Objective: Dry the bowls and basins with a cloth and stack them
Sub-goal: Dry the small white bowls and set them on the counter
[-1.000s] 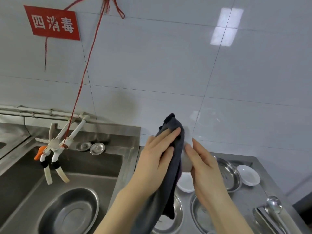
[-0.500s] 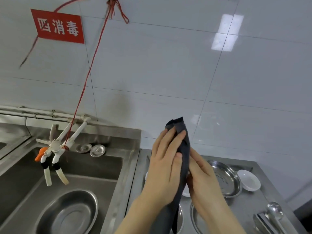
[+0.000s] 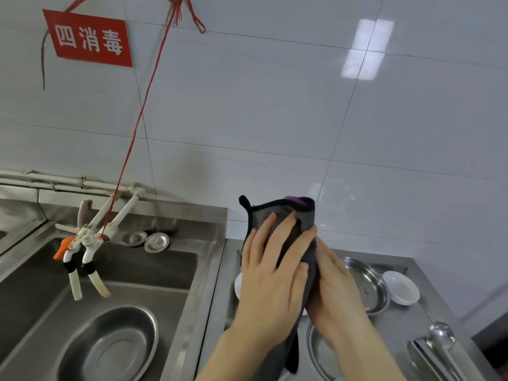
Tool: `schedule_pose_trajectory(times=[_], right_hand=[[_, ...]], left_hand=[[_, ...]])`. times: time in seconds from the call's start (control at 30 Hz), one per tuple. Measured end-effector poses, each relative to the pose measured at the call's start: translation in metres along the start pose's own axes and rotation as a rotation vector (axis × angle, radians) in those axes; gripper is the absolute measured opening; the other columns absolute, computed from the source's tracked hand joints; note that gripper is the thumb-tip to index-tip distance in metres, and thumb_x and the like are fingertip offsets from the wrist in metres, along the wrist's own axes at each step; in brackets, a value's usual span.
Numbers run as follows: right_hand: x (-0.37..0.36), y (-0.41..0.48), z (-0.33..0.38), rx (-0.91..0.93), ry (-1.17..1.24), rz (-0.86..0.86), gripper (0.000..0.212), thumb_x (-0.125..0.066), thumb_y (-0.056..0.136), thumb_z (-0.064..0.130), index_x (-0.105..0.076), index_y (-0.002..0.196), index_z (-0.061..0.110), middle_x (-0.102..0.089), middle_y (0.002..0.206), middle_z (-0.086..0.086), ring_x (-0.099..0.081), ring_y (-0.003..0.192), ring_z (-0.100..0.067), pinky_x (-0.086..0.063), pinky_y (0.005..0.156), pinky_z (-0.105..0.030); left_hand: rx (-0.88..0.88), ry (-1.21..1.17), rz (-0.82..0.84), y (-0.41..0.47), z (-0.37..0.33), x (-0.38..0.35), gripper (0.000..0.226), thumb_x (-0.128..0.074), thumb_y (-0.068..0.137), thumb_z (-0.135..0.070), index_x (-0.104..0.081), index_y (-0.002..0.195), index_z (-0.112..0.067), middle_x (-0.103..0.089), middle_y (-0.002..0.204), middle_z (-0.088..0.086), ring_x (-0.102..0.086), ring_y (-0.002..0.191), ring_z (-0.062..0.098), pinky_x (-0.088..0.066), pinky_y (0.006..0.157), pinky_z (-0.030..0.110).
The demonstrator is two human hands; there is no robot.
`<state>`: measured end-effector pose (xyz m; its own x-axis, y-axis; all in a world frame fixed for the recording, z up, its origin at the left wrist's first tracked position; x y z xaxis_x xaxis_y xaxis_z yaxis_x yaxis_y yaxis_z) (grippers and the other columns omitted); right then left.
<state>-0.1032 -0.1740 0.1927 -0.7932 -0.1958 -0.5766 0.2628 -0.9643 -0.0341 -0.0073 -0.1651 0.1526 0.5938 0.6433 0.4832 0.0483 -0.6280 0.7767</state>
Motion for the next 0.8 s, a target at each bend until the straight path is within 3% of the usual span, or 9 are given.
schedule_pose_trajectory(times=[0.07, 0.13, 0.23, 0.37, 0.43, 0.5, 0.63, 0.73, 0.8], right_hand=[[0.005, -0.001, -0.002, -0.02, -0.024, 0.01, 0.033, -0.054, 0.089, 0.022, -0.072, 0.113, 0.009, -0.074, 0.11, -0.014, -0.072, 0.1, -0.025, -0.061, 0.075, -0.029], [0.01, -0.003, -0.004, -0.055, -0.045, 0.026, 0.035, -0.054, 0.091, 0.023, -0.072, 0.116, 0.006, -0.071, 0.116, -0.018, -0.069, 0.107, -0.028, -0.06, 0.083, -0.031], [0.014, -0.004, -0.002, -0.069, 0.026, 0.058, 0.041, -0.05, 0.095, 0.026, -0.066, 0.123, 0.001, -0.066, 0.126, -0.021, -0.064, 0.118, -0.032, -0.056, 0.093, -0.036], [0.018, 0.006, 0.004, -0.029, 0.202, -0.007, 0.038, -0.05, 0.093, 0.028, -0.073, 0.113, 0.006, -0.068, 0.125, -0.016, -0.066, 0.115, -0.025, -0.056, 0.093, -0.035], [0.017, 0.01, 0.003, -0.03, 0.247, -0.053, 0.049, -0.055, 0.091, 0.034, -0.062, 0.129, 0.004, -0.061, 0.135, -0.017, -0.058, 0.126, -0.028, -0.046, 0.104, -0.043], [0.017, 0.011, -0.001, -0.071, 0.287, -0.056, 0.056, -0.056, 0.09, 0.038, -0.06, 0.133, 0.003, -0.06, 0.135, -0.018, -0.057, 0.127, -0.031, -0.044, 0.104, -0.048], [0.024, 0.007, -0.01, -0.144, 0.307, -0.026, 0.045, -0.045, 0.096, 0.036, -0.072, 0.118, 0.007, -0.067, 0.126, -0.014, -0.069, 0.11, -0.024, -0.06, 0.086, -0.036], [0.035, 0.006, -0.013, -0.136, 0.299, -0.035, 0.044, -0.044, 0.097, 0.032, -0.069, 0.12, 0.005, -0.065, 0.129, -0.015, -0.066, 0.116, -0.025, -0.057, 0.092, -0.037], [0.038, 0.006, -0.012, -0.125, 0.3, -0.045, 0.044, -0.046, 0.095, 0.032, -0.068, 0.12, 0.004, -0.065, 0.13, -0.016, -0.065, 0.117, -0.026, -0.053, 0.097, -0.04]], left_hand=[[0.08, -0.011, -0.02, 0.005, 0.007, 0.001, 0.053, -0.05, 0.097, -0.025, -0.033, 0.143, -0.044, -0.028, 0.151, -0.021, -0.03, 0.142, 0.012, -0.03, 0.114, 0.046], [0.257, -0.27, 0.03, 0.009, 0.015, 0.01, 0.039, -0.036, 0.099, -0.028, -0.046, 0.134, -0.043, -0.038, 0.143, -0.023, -0.036, 0.135, 0.005, -0.034, 0.112, 0.036], [0.456, -0.535, 0.024, 0.009, 0.023, 0.02, 0.039, -0.031, 0.104, -0.022, -0.047, 0.132, -0.045, -0.047, 0.133, -0.028, -0.043, 0.128, -0.005, -0.036, 0.11, 0.027], [0.485, -0.564, -0.072, -0.004, 0.01, 0.014, 0.045, -0.026, 0.098, -0.036, -0.031, 0.142, -0.046, -0.035, 0.146, -0.029, -0.03, 0.138, -0.006, -0.027, 0.114, 0.017], [0.469, -0.526, -0.106, -0.013, 0.002, 0.01, 0.05, -0.025, 0.097, -0.038, -0.02, 0.143, -0.055, -0.021, 0.152, -0.033, -0.019, 0.143, -0.006, -0.019, 0.114, 0.013], [0.354, -0.417, -0.084, -0.018, -0.004, 0.006, 0.055, -0.026, 0.098, -0.033, -0.012, 0.147, -0.053, -0.009, 0.159, -0.023, -0.011, 0.148, 0.004, -0.013, 0.116, 0.014], [0.113, -0.119, -0.029, -0.01, 0.003, 0.0, 0.051, -0.029, 0.1, -0.025, -0.027, 0.151, -0.031, -0.024, 0.158, -0.005, -0.016, 0.149, 0.019, -0.012, 0.12, 0.025], [0.227, -0.333, 0.028, 0.001, 0.014, 0.005, 0.046, -0.029, 0.099, -0.03, -0.043, 0.143, -0.029, -0.031, 0.156, -0.013, -0.026, 0.145, 0.011, -0.02, 0.117, 0.022], [0.293, -0.473, 0.024, -0.001, 0.018, 0.003, 0.048, -0.028, 0.098, -0.031, -0.042, 0.144, -0.026, -0.031, 0.156, -0.013, -0.027, 0.144, 0.008, -0.022, 0.117, 0.023]])
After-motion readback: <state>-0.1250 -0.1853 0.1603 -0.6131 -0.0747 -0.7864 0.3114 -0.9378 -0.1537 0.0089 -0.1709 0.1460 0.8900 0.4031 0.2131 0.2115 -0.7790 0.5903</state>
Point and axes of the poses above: each hand's wrist, its own y-axis towards the middle knuckle, its own x-axis out of the back of the hand, z = x × y, the point moved 1 cm from there along y, towards the middle knuckle
